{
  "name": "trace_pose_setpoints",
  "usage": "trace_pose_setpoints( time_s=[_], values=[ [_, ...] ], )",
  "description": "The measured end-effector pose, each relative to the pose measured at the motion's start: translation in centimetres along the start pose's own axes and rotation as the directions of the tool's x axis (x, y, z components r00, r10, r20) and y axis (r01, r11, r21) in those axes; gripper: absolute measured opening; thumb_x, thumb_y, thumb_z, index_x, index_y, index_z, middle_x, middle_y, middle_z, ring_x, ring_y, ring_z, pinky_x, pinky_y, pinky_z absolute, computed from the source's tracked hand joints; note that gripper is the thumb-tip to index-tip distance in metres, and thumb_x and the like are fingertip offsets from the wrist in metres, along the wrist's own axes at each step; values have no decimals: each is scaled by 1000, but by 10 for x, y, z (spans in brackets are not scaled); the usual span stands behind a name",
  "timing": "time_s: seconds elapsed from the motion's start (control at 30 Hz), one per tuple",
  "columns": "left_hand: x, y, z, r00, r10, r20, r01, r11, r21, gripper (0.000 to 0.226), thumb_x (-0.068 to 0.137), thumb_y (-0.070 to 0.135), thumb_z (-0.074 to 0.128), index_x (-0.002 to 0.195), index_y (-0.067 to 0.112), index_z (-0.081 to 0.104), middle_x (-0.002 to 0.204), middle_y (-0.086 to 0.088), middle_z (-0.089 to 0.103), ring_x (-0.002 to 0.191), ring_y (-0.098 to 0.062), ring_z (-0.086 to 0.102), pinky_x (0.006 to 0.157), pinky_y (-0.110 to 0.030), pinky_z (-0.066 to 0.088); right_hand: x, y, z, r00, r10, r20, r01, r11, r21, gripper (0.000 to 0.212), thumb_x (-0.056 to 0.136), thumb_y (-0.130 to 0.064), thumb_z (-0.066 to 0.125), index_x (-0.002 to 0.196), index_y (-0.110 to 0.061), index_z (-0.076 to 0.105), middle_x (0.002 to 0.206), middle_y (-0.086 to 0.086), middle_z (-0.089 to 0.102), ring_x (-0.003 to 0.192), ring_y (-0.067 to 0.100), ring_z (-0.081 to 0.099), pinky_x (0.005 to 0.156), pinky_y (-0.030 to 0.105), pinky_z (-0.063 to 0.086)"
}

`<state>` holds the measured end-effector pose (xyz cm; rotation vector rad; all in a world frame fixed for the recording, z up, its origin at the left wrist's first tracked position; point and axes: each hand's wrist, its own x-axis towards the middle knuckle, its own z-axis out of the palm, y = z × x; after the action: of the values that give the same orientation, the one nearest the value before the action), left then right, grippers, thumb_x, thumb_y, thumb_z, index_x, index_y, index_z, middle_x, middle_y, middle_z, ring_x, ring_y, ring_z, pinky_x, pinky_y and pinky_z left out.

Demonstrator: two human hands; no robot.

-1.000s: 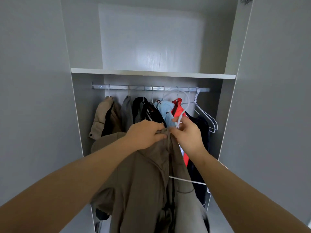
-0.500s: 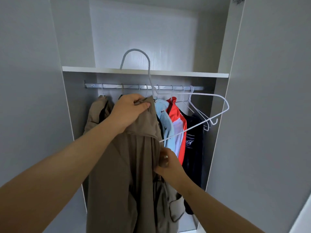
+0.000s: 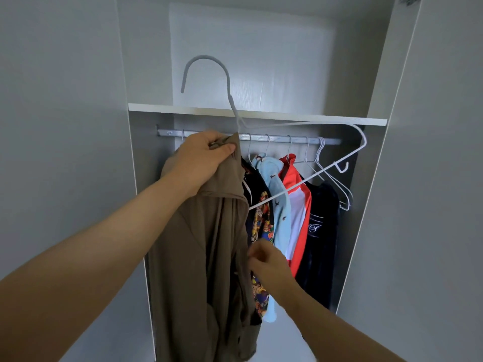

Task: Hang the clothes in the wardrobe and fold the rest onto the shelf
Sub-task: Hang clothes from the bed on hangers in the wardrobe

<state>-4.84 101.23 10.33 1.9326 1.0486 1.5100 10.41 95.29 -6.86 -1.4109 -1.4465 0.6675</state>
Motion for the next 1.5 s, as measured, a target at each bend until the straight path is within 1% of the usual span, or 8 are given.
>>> trace_pose_setpoints(
  time_s=[0.17, 0.3, 0.63, 0.77, 1.0, 1.2, 1.37, 1.5],
  values=[
    [-9, -1, 12, 1000, -3, -22, 2, 999, -36, 9, 85, 22, 65, 82, 30, 65, 79, 16, 60, 83, -10, 59, 82, -25, 49, 9, -15, 27, 984, -26, 178, 19, 999, 39, 28, 82, 0, 47, 94, -25, 53, 89, -2, 62, 82, 15, 61, 63, 12, 45],
    [-12, 0, 10, 999, -34, -22, 32, 997, -77, 4, 86, 21, 64, 88, 24, 66, 81, 11, 63, 86, -13, 60, 84, -26, 50, 6, 6, 32, 999, 37, -18, -36, 998, 61, 26, 74, -2, 54, 79, -23, 40, 78, -1, 49, 68, 10, 47, 50, 8, 37],
    [-5, 9, 1, 999, 18, -34, -25, 979, -201, 16, 86, 19, 64, 77, 32, 64, 73, 17, 62, 59, 13, 57, 57, -2, 45, -4, 27, 15, 784, 350, 513, -182, 919, -349, 67, 77, -10, 65, 138, -18, 39, 135, 2, 47, 123, 23, 45, 104, 36, 41],
    [-5, -4, -12, 998, 55, 15, -53, 993, -108, 20, 85, 20, 65, 74, 36, 65, 69, 20, 65, 61, 15, 57, 60, -2, 46, 2, 22, -21, 709, 588, 388, -27, 573, -819, 46, 84, -14, 59, 128, -5, 49, 127, 11, 56, 115, 27, 55, 87, 29, 44],
    [-9, -42, -39, 992, 91, 87, -106, 975, 193, 12, 85, 21, 66, 84, 33, 64, 79, 23, 60, 71, 13, 54, 66, 3, 38, 24, 28, -100, 950, 309, -42, -84, 124, -989, 41, 89, -8, 38, 123, -23, 54, 121, 1, 60, 118, 22, 50, 96, 33, 34],
    [-6, -64, -51, 982, 106, 159, -163, 901, 402, 7, 85, 21, 66, 89, 19, 72, 73, 11, 63, 72, -2, 56, 68, -15, 40, 35, 18, -112, 980, -109, -164, -136, 227, -964, 41, 85, -11, 44, 112, -37, 59, 89, -10, 61, 106, 19, 41, 75, 28, 25],
    [-8, -70, -59, 955, 108, 277, -218, 887, 407, 31, 85, 18, 66, 66, 41, 58, 61, 9, 60, 56, 3, 52, 59, -17, 39, 36, 3, -118, 972, -125, -199, -146, 343, -928, 38, 86, -17, 47, 116, -36, 60, 63, -5, 29, 104, 21, 44, 81, 29, 34],
    [-11, -76, -57, 938, 48, 343, -189, 901, 391, 17, 84, 16, 66, 70, 24, 68, 65, -5, 65, 59, -7, 55, 59, -17, 41, 33, 4, -125, 962, -28, -272, -199, 608, -769, 32, 88, -12, 44, 109, -27, 63, 90, 6, 60, 94, 29, 56, 67, 28, 37]
  ],
)
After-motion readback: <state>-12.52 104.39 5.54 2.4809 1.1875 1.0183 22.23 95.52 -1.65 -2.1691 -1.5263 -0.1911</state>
